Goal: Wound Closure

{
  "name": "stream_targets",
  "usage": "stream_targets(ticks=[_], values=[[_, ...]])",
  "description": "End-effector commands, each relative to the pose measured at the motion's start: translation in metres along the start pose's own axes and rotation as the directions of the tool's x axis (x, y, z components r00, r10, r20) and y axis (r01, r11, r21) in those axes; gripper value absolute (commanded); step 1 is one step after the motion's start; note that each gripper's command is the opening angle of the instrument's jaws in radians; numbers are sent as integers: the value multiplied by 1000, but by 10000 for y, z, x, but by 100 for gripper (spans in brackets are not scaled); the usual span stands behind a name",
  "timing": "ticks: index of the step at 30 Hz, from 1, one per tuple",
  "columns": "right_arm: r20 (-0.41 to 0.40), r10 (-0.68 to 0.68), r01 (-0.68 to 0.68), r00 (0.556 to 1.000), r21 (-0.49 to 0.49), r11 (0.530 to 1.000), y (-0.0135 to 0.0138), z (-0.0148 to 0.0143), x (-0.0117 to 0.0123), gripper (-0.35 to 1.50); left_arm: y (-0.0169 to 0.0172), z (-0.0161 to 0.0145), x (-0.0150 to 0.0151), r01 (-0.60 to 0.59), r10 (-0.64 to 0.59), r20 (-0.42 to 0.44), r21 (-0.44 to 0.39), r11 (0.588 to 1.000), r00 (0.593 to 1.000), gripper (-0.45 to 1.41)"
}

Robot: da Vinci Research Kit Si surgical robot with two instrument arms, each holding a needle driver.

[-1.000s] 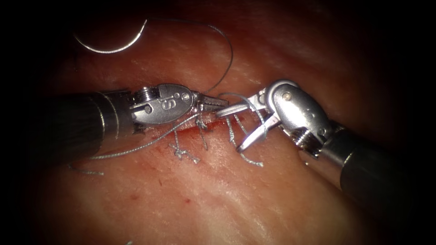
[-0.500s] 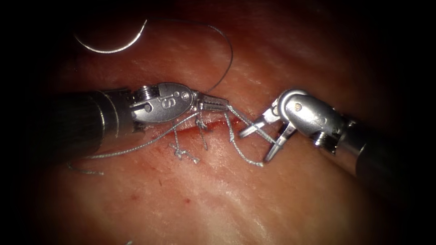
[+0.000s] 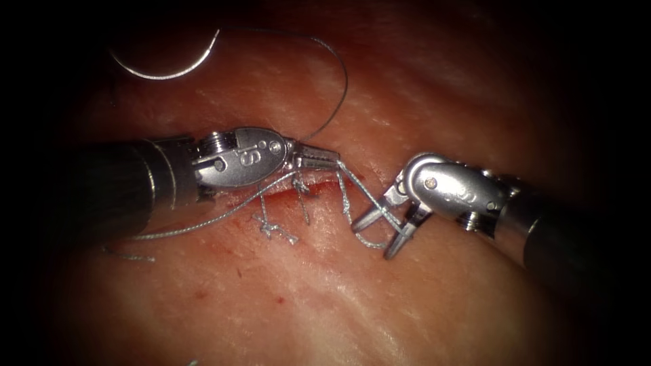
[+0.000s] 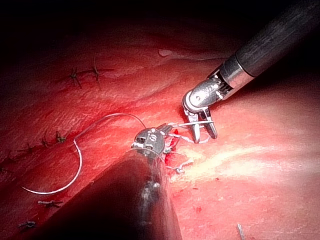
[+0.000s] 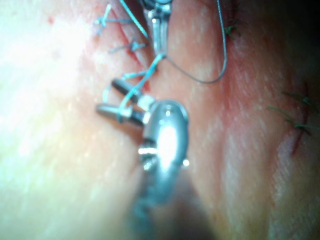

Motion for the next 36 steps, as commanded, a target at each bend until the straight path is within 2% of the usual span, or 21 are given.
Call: stream_targets(ticks=[1, 8, 9, 13, 15, 16, 17, 24, 28, 36], values=[[9, -4, 4, 1000, 2, 1000, 11, 2, -10, 46, -3, 6, -1, -2, 2, -2, 0, 1000, 1000, -45], [65, 2, -3, 998, 20, 1000, 7, 12, -34, 41, -1, 0, -2, 2, -2, -3, -4, 1000, 1000, -45], [66, 2, -3, 998, 20, 1000, 6, 12, -35, 34, -1, -1, -2, 2, -2, -3, -5, 1000, 1000, -45], [65, 5, -8, 998, 51, 999, 8, 13, -31, -35, -1, -1, -2, 1, -1, -3, -6, 1000, 1000, -45], [108, 51, -61, 993, 90, 994, 9, 14, -28, -35, -2, -1, -2, 1, -1, -2, -4, 1000, 1000, -45], [134, 67, -77, 989, 74, 994, 12, 14, -26, -35, -3, -2, -2, 2, -2, -2, -5, 1000, 1000, -45], [134, 75, -81, 988, 43, 996, 15, 11, -24, -35, -3, -2, -2, 2, -2, -2, -5, 1000, 1000, -45], [113, 60, -65, 992, 37, 997, 21, -1, -10, -35, -3, -6, -4, 0, 0, 0, -4, 1000, 1000, -45], [117, 68, -68, 991, 0, 998, 29, -15, -7, -35, 1, -11, -5, -2, 2, 0, -6, 1000, 1000, -45], [77, 101, -91, 992, -128, 988, 51, -58, 14, -35, 38, -18, 3, -13, 13, -1, -2, 1000, 1000, -45]])
